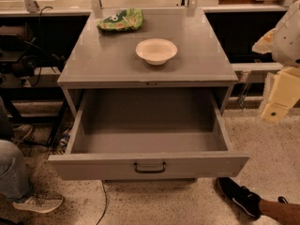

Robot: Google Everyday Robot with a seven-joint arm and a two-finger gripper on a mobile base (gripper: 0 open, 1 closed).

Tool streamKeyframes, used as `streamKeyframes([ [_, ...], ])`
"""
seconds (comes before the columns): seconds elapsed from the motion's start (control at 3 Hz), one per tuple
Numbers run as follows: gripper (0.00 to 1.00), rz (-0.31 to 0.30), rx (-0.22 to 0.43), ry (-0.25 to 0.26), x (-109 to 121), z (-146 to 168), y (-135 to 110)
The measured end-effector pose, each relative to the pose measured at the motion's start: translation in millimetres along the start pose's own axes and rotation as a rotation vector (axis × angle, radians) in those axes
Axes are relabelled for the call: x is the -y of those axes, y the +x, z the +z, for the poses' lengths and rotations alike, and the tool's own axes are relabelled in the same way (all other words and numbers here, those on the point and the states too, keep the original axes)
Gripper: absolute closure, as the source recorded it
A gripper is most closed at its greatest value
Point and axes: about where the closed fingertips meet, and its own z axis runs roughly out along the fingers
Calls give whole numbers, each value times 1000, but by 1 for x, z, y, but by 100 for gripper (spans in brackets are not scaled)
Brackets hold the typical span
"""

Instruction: Close top drawer

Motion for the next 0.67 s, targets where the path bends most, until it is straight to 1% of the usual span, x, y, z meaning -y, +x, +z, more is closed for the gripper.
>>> streamKeyframes([
  [0.33, 0, 0, 0, 0, 0, 0, 0],
  [0.67, 0, 48, 40, -66, -10, 33, 3],
])
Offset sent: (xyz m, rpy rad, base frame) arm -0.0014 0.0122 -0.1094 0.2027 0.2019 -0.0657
